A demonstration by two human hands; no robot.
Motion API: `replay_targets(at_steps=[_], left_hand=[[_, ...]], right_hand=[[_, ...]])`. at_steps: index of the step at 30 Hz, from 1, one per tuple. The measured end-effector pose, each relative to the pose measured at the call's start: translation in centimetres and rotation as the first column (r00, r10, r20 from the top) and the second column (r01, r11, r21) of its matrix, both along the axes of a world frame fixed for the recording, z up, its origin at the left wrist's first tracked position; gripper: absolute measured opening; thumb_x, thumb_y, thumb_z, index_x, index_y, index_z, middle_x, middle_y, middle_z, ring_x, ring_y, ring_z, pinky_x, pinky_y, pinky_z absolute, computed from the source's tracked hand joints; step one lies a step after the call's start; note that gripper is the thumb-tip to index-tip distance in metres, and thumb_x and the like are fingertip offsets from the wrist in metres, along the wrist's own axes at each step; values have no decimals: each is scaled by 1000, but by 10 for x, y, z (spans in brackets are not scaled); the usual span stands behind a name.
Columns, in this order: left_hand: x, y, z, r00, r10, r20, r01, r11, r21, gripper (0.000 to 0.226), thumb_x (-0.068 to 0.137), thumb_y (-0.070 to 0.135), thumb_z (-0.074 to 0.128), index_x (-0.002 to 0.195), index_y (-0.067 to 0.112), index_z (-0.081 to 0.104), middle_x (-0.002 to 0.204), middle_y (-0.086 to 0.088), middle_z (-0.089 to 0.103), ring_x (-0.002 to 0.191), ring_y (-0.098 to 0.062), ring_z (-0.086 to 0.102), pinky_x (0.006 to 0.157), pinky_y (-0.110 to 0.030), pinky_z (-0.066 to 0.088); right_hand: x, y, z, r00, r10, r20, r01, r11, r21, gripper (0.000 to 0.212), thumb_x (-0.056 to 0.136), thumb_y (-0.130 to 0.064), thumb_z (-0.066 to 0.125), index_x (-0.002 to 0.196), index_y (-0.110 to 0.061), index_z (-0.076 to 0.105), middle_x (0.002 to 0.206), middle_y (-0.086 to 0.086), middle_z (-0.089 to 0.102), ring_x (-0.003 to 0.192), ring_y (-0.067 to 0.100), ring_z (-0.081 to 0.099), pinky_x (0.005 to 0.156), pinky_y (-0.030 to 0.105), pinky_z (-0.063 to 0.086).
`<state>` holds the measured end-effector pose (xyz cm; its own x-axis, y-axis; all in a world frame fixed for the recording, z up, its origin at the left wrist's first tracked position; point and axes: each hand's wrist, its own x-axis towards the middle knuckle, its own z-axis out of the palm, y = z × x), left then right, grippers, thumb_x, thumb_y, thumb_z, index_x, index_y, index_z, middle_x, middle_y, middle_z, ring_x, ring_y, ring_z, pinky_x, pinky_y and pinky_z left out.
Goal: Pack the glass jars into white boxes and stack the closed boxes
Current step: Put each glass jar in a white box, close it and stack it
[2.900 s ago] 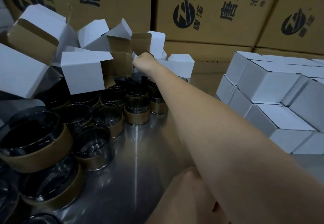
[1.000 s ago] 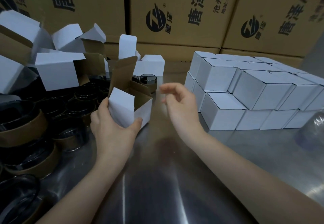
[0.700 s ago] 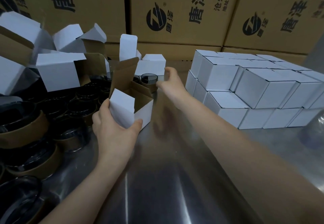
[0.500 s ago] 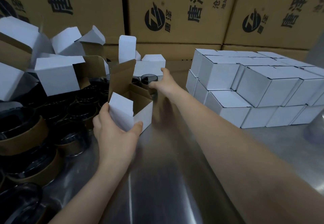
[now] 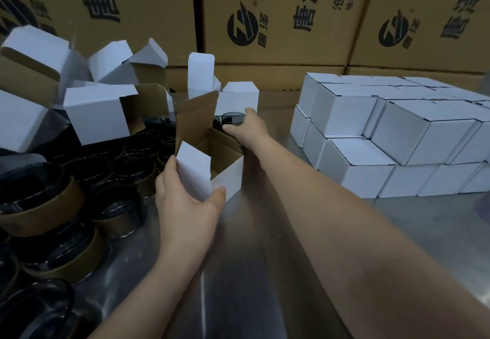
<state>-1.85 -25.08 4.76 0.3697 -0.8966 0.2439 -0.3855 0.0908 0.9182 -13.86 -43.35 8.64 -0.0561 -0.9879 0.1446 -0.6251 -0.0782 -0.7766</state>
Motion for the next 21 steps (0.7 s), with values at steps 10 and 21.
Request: replay_targets(at_steps=[10,21], left_hand=[[2,0,0,999,-27,-31,27,1000,-11,99,78,24,79,153,32,16,155,5,28,141,-21,33,111,-54,36],[1,7,6,995,-88,-48,85,995,-60,99,77,17,75,141,55,9,147,2,39,134,-25,40,107,-56,39]], right_hand=[[-11,10,-4,958,-43,282,58,997,-46,30,83,-29,77,103,-17,58,97,-3,63,93,18,60,58,17,44],[-54,72,9,619,45,784,-125,991,42,35,88,-23,71,117,-5,63,115,14,65,106,30,65,78,41,60]])
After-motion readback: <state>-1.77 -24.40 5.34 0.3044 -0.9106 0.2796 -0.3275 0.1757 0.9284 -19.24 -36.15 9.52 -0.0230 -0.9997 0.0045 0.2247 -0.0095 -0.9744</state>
